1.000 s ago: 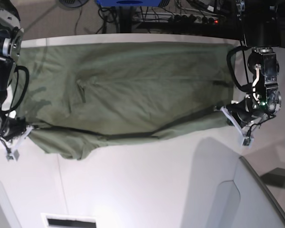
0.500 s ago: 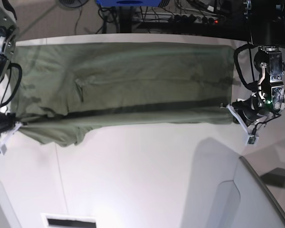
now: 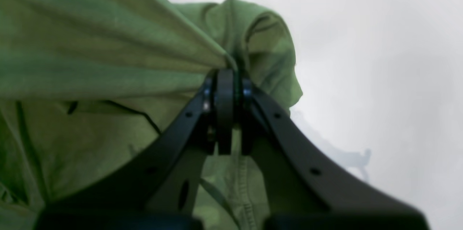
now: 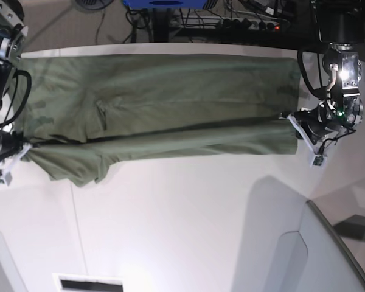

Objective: Layout the t-shirt on the table in an organized manner, then fold the t-shirt properly
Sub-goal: 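Fold the hem over toward the collar edge with both grippers, then drag the folded hem with the right gripper toward the collar edge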

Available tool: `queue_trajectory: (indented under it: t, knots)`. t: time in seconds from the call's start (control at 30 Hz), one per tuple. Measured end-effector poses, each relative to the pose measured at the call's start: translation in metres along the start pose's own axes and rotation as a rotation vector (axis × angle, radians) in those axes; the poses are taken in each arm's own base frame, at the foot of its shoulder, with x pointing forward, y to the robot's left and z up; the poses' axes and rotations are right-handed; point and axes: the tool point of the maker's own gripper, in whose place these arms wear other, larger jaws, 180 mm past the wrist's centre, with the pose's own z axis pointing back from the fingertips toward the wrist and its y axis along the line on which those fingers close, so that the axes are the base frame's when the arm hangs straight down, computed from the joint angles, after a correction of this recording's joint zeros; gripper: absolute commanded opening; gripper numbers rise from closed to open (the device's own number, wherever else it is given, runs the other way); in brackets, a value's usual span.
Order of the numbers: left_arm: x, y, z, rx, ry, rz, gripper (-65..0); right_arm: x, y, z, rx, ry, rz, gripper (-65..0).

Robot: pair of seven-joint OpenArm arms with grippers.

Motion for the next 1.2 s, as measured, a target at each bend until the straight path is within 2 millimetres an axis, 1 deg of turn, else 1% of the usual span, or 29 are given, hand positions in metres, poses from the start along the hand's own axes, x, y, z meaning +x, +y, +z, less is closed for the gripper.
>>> queue_trajectory:
  t: [0.1,0.13,0.17,0.2,0.27,0.3,0.33,0.4,0.43,0.47,0.5,0.6,0.7,0.8,0.87,0.93,1.0,1.2]
  knots:
    - [0.0,-0.004,-0.002,0.0,0.001,-0.001,-65.0,0.001,0.0,0.0,0.0,-0.002,0.0,-64.4]
    - [0.0,-0.006,-0.002,-0.004,0.0,0.001,-65.0,0.0,0.0,0.0,0.0,0.003,0.0,-62.4]
    - [0.0,-0.009,-0.003,-0.01,0.001,-0.003,-65.0,-0.003,0.0,0.0,0.0,0.019,0.0,-59.4]
    - [-0.002,-0.013,-0.004,-0.017,0.009,-0.018,-65.0,-0.009,0.0,0.0,-0.001,0.05,0.0,-55.1]
    - [-0.006,-0.022,-0.006,-0.035,0.022,-0.04,-65.0,-0.011,-0.002,0.003,-0.016,0.068,0.004,-44.4]
    - [-0.007,-0.026,-0.006,-0.042,0.023,-0.043,-65.0,-0.008,-0.001,0.007,-0.021,0.064,0.018,-40.1]
    - [-0.007,-0.029,-0.007,-0.048,0.023,-0.038,-65.0,0.001,-0.001,0.012,-0.031,0.038,0.031,-36.0]
    - [-0.007,-0.034,-0.008,-0.057,0.02,-0.031,-65.0,0.019,0.002,0.027,-0.044,-0.027,0.036,-30.3]
    - [-0.006,-0.035,-0.008,-0.06,0.018,-0.029,-65.0,0.027,0.003,0.036,-0.059,-0.056,0.049,-28.7]
    - [-0.006,-0.036,-0.008,-0.062,0.017,-0.027,-65.0,0.037,0.006,0.044,-0.06,-0.085,0.067,-28.5]
    - [-0.007,-0.034,-0.008,-0.059,0.019,-0.028,-65.0,0.041,0.007,0.051,-0.073,-0.091,0.078,-28.5]
    - [-0.006,-0.03,-0.007,-0.05,0.018,-0.03,-65.0,0.053,0.016,0.053,-0.06,-0.112,0.077,-28.5]
    - [-0.002,-0.03,-0.007,-0.049,0.01,-0.03,-65.0,0.066,0.034,0.034,-0.009,-0.079,0.108,-28.5]
    - [-0.003,-0.03,-0.007,-0.05,0.012,-0.03,-65.0,0.077,0.057,0.013,0.069,-0.097,0.097,-28.5]
    - [-0.004,-0.03,-0.007,-0.05,0.014,-0.03,-65.0,0.073,0.064,0.002,0.102,-0.071,0.082,-28.5]
    - [-0.004,-0.029,-0.007,-0.048,0.015,-0.029,-65.0,0.064,0.064,-0.006,0.11,-0.037,0.063,-28.5]
    - [-0.003,-0.03,-0.007,-0.049,0.013,-0.029,-65.0,0.06,0.061,-0.011,0.11,-0.021,0.049,-28.5]
    - [-0.005,-0.03,-0.007,-0.049,0.017,-0.029,-65.0,0.067,0.068,-0.012,0.128,-0.055,0.042,-29.0]
